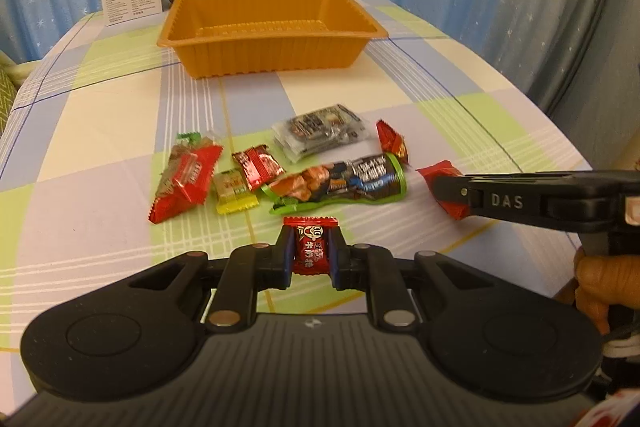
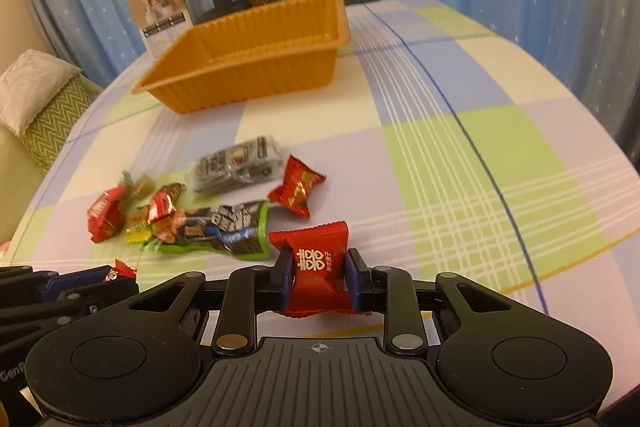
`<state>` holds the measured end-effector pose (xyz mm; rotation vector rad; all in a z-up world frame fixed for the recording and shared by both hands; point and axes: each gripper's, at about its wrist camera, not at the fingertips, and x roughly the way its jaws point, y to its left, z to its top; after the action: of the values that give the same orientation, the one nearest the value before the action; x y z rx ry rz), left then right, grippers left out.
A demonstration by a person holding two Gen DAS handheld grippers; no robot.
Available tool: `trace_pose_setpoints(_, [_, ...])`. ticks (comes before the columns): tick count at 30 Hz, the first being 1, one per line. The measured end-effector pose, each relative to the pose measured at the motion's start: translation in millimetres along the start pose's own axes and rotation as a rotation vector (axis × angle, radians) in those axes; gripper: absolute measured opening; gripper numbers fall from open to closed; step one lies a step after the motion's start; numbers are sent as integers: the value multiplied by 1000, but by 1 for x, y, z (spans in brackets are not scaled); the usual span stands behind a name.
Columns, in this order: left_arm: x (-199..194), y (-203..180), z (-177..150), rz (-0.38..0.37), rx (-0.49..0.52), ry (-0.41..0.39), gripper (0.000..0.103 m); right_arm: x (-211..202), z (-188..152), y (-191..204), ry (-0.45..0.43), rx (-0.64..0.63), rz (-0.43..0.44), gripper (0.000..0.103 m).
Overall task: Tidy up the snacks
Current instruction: 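Carry both red candies over the orange tray and open both tools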
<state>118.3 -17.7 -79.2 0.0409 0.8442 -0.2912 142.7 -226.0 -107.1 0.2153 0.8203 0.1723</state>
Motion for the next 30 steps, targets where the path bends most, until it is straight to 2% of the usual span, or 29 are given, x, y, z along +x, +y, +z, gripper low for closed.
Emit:
trace_pose_setpoints(7, [-4, 9, 31, 6, -11, -60, 16, -8, 25, 10, -62, -18, 50, 27])
trace_pose_setpoints(14, [8, 28, 84, 12, -12, -140, 16, 4, 79, 19, -152, -67, 80, 27])
trace_pose_setpoints(24, [59, 62, 157, 29, -48, -234, 16, 57, 164, 23, -229, -92, 103, 27])
trace_pose_setpoints(30, [96, 80, 182, 41, -72, -241, 16, 102, 190, 15, -202, -52, 116, 27])
